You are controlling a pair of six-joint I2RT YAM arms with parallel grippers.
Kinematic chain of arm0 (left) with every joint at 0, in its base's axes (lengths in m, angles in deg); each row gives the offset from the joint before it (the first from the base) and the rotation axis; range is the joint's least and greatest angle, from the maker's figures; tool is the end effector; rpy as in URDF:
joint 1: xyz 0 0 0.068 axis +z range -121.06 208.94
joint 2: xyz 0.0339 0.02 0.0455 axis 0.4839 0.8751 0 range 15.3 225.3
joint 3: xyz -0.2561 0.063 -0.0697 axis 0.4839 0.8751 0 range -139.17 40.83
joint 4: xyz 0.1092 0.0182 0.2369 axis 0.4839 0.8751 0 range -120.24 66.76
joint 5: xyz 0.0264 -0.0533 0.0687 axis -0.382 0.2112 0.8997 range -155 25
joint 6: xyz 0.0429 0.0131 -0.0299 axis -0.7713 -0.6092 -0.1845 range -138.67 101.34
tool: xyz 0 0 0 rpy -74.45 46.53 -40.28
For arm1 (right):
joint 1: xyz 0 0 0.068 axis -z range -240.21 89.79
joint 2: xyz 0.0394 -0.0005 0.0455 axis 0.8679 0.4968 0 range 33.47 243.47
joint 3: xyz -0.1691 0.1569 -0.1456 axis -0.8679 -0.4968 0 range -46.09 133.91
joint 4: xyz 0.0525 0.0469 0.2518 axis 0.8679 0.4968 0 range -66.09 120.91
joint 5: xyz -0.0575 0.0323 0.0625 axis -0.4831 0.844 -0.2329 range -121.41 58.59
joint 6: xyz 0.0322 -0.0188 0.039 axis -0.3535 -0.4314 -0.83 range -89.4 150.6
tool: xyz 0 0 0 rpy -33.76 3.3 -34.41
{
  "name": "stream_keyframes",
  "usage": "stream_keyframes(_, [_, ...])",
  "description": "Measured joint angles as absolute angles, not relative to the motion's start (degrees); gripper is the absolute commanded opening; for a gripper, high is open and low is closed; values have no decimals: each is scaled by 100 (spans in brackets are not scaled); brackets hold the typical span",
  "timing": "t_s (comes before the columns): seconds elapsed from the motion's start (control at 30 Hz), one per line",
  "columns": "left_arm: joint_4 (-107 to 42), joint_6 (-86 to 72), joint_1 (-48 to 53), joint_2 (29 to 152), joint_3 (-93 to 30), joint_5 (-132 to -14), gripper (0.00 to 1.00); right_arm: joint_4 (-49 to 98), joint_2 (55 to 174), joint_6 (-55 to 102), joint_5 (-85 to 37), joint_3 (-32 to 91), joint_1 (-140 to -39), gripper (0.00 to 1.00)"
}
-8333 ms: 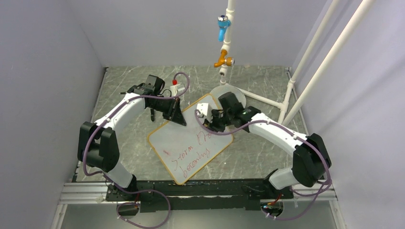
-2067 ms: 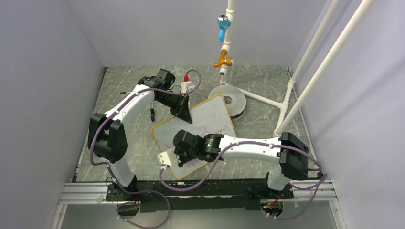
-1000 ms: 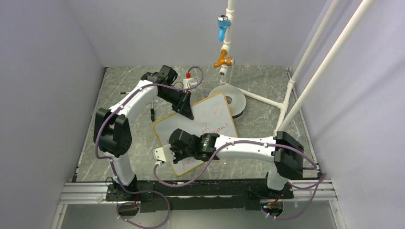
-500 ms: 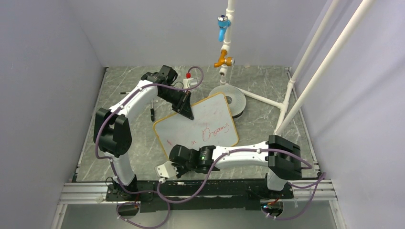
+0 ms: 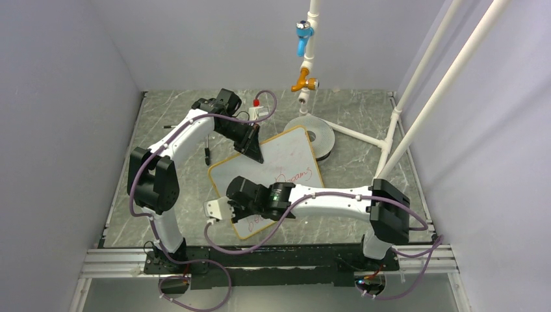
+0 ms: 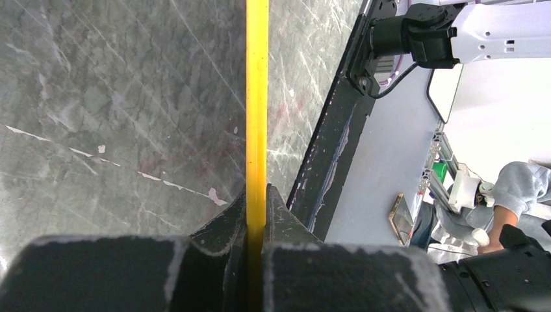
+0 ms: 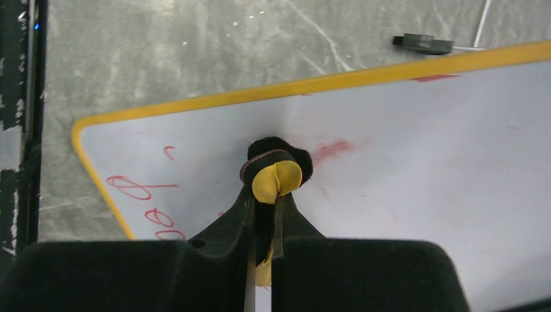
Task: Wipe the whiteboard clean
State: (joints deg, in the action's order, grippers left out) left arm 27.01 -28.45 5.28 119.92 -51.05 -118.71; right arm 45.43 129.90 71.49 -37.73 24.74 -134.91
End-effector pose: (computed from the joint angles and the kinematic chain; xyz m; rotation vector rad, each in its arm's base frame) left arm 0.3286 -0.1752 0.2841 0.9694 2.4207 -1.3606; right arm 0.1015 0.3567 0.2439 -1.9956 1.3184 0.1467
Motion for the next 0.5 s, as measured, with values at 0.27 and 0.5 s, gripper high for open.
stream_keyframes(0.27, [2701,-2849,532,11994,-5105,-11871,0,4320,12946,7105,-3924,2382,-13552,0])
stream_keyframes(0.5, [2710,-2849,528,11994,-5105,-11874,0,4331,13182,7098,-3924,2035,-14007,0])
